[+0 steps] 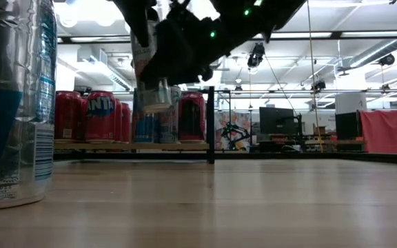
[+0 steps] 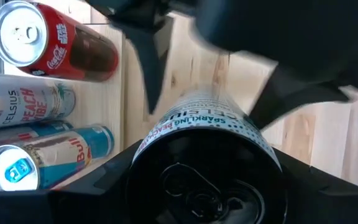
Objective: Place canned beverage on shelf
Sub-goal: Put the white and pink soda can on the shelf aligned with the other white and pink soda can
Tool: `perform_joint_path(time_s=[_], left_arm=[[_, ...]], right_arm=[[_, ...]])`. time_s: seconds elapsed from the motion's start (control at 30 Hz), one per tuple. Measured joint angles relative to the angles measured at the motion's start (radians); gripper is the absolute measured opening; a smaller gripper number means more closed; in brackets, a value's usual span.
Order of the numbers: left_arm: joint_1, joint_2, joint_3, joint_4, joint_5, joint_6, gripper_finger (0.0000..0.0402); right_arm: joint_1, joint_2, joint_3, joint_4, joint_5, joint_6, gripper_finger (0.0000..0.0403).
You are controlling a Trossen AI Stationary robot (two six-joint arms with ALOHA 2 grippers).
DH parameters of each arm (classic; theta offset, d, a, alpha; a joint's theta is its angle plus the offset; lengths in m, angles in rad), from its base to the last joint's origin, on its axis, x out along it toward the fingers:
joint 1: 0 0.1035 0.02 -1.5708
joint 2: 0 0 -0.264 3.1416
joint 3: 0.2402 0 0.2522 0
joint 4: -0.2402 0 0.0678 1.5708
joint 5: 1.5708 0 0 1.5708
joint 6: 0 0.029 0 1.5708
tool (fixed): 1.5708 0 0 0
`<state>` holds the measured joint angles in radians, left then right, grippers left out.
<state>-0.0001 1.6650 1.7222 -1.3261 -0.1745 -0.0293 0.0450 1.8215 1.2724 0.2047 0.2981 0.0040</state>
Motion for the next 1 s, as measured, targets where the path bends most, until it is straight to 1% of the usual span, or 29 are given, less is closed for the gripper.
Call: perform_joint_path(time_s=[0.17,0.23,0.3,0.37,0.4,0.43,0.47,0.57,0.67,0.77,0.83,0.93,1.0], left_arm=[[0.000,-0.001,0.000,0.003,0.001,0.001,0.0240],[0.000,-0.001,0.000,0.006,0.002,0.001,0.0240],[0.000,-0.001,0.000,0.008,-0.003,0.002,0.0240],[0.001,-0.001,0.000,0.011,-0.003,0.003,0.0240],[0.000,-0.001,0.000,0.012,-0.003,0.009,0.0245],[0.000,-0.001,0.000,0.013,-0.003,0.015,0.0259],[0.000,-0.001,0.000,0.013,-0.003,0.025,0.0275],[0.000,-0.002,0.002,0.021,0.002,0.061,0.0322],[0.000,-0.008,0.002,0.021,0.001,0.079,0.0341],[0.000,-0.022,0.001,0.019,0.001,0.079,0.0342],[0.000,-0.051,-0.014,0.033,-0.003,0.072,0.0335],[0.000,-0.126,-0.074,0.118,-0.010,0.063,0.0318],[0.000,-0.188,-0.137,0.194,-0.010,0.058,0.0306]], right_arm=[[-0.014,0.028,-0.002,0.047,-0.001,-0.015,0.0362],[-0.017,0.028,-0.003,0.058,-0.002,-0.023,0.0348],[-0.020,0.028,-0.003,0.068,-0.004,-0.033,0.0320],[-0.020,0.028,-0.003,0.070,-0.013,-0.040,0.0283],[-0.020,0.028,-0.003,0.070,-0.012,-0.039,0.0262],[-0.019,0.028,-0.003,0.069,-0.011,-0.040,0.0242],[-0.019,0.028,-0.003,0.067,-0.010,-0.043,0.0233],[-0.020,0.020,-0.005,0.014,-0.013,-0.069,0.0233],[-0.020,0.000,-0.009,-0.058,-0.013,-0.076,0.0233],[-0.020,-0.042,-0.024,-0.107,-0.010,-0.075,0.0233],[-0.020,-0.073,-0.049,-0.121,-0.010,-0.066,0.0233],[-0.020,-0.123,-0.114,-0.117,-0.010,-0.048,0.0233],[-0.020,-0.165,-0.168,-0.067,-0.010,-0.043,0.0233]])
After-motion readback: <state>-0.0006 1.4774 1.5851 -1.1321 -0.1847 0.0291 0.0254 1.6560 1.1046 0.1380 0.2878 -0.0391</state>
